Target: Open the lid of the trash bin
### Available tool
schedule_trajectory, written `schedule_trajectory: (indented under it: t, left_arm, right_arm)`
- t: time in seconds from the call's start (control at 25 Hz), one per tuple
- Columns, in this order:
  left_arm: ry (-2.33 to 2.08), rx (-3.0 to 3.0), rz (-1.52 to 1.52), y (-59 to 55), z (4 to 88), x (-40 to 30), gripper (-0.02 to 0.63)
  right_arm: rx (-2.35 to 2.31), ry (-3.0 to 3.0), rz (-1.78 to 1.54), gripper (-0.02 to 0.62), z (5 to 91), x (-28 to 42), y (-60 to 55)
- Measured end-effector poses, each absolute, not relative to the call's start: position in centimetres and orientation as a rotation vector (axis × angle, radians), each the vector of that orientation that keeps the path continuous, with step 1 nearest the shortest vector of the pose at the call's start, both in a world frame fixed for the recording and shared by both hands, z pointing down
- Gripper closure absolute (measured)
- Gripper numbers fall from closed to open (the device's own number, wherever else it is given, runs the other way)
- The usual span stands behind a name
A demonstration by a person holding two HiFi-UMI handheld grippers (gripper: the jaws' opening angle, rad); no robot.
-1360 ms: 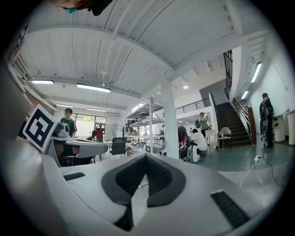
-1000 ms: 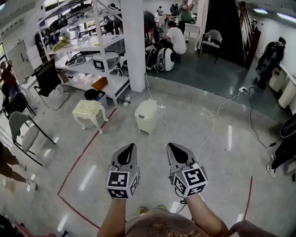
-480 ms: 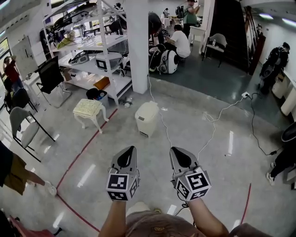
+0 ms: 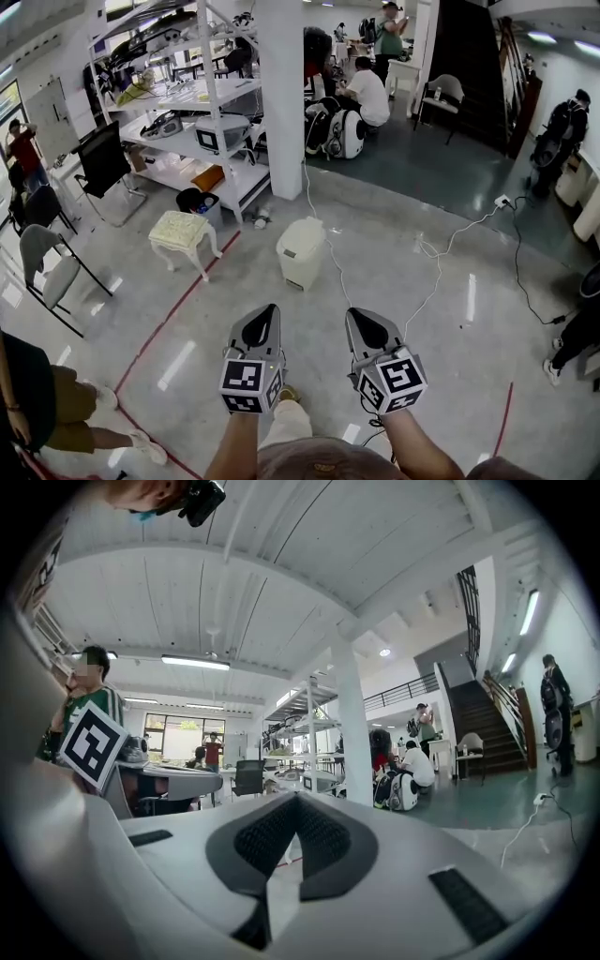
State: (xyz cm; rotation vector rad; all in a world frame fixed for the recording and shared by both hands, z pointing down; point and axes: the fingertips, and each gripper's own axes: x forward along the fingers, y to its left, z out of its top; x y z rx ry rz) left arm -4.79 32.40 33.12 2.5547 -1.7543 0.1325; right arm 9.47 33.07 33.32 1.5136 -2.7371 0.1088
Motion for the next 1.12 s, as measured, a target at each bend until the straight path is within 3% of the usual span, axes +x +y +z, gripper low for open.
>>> schedule_trajectory:
  t: [1.12]
  left_arm:
    - [-1.668,2.566,0.170,16.1,33.3,-8.7,0.612]
  right_arm:
    - [1.549,-2.697,0.164,0.566,33.3,5.5,17.6]
